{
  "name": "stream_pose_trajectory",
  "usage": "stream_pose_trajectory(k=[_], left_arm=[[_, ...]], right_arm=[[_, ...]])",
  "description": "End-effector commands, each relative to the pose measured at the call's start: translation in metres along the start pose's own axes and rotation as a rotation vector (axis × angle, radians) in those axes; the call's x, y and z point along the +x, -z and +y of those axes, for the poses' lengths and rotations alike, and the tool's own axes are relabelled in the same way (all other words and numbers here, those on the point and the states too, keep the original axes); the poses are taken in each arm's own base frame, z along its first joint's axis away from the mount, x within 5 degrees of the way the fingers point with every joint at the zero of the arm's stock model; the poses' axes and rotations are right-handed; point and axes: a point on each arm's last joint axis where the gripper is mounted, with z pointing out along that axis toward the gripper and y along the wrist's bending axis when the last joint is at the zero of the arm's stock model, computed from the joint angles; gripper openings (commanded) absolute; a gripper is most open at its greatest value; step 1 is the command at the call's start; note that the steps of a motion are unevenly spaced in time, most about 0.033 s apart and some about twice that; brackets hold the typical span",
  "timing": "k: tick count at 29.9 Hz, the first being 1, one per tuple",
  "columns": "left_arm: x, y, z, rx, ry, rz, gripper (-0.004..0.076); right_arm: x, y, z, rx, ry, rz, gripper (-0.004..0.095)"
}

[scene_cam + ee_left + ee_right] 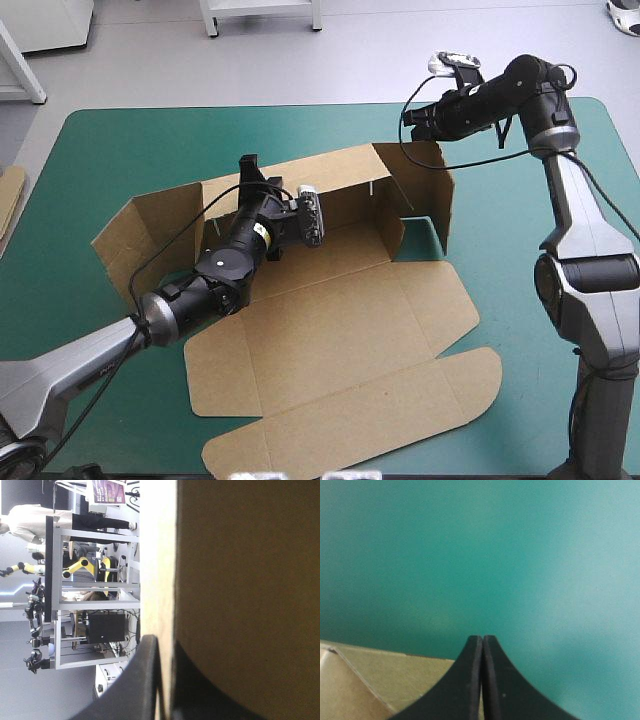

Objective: Fold the box

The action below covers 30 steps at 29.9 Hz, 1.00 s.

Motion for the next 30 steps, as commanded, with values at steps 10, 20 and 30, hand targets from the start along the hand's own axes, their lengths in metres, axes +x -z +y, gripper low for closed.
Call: stream_pose_trajectory(k=[10,20,30], left_arm=[[0.001,0.006,0.005,-0.001,0.083,-0.004,-0.0009],[0.001,0.006,0.005,0.000,0.085,-0.006,-0.0009],[0.000,0.006,0.006,-0.002,0.120,-0.009,-0.0009]], right_arm=[[0.020,0.053,0.013,0.002,0.078,-0.001,-0.0017],[0.051,0.063,0.003,-0.148,0.128,-0.011,-0.0017],[0.073,0.057,-0.003,-0.129,0.253,-0.171,-0.0017]])
